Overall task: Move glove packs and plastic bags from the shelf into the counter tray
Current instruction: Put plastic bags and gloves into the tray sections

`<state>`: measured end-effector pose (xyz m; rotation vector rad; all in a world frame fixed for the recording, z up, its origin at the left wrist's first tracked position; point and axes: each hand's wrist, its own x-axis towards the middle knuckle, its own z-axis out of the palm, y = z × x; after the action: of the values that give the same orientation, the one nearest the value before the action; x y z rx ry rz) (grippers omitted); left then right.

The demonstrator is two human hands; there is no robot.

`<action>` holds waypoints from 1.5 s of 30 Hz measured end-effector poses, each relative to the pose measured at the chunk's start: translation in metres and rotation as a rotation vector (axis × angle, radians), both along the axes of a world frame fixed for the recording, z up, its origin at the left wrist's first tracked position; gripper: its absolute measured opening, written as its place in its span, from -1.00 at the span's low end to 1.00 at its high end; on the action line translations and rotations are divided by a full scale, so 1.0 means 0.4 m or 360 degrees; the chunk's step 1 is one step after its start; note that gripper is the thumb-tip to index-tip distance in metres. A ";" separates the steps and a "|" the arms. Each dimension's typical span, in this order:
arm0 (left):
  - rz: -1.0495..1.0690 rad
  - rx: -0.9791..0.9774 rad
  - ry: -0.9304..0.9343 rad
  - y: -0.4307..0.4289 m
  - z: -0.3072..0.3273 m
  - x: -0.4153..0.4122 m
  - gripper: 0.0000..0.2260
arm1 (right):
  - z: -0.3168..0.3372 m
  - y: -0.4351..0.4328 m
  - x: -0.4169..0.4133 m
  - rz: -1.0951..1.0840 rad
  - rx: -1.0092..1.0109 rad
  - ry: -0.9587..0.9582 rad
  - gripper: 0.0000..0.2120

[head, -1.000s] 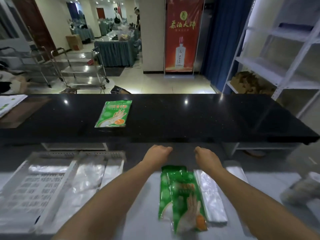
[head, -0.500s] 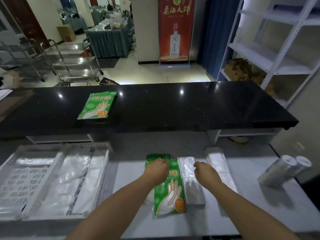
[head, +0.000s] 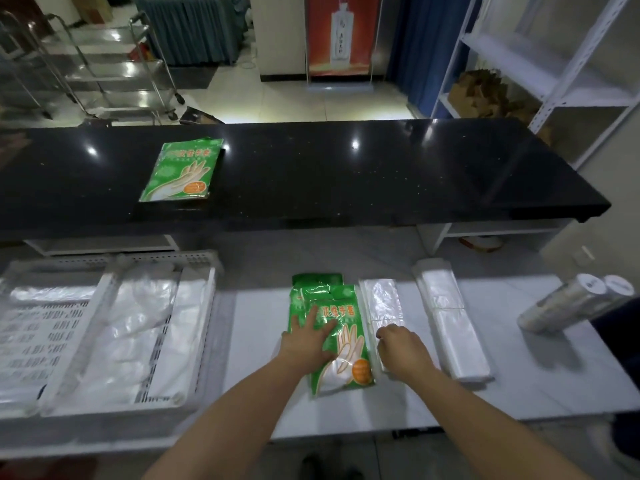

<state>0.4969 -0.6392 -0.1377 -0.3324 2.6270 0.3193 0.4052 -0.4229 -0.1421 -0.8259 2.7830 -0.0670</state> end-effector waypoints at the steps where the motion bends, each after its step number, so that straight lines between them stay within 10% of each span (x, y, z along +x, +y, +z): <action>1: 0.0009 0.0001 0.0014 -0.008 0.001 0.002 -0.30 | -0.002 -0.002 0.003 -0.0005 0.0015 0.0007 -0.77; 19: -0.0135 -0.0237 0.0288 0.039 0.038 -0.121 -0.55 | 0.018 0.075 -0.068 -0.0171 -0.0103 -0.0002 -0.79; 32: 0.0190 0.0532 0.0317 0.299 0.016 -0.165 -0.78 | -0.010 0.098 -0.121 -0.0846 -0.0651 -0.0752 -0.53; 45: 0.0715 0.0840 0.0444 0.281 0.042 -0.217 -0.55 | 0.040 0.145 -0.206 -0.0868 -0.1163 -0.1125 -0.92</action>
<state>0.4100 -0.5268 -0.1207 -0.7307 2.5709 1.2553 0.3229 -0.3648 -0.1261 -0.0654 2.1694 -1.2464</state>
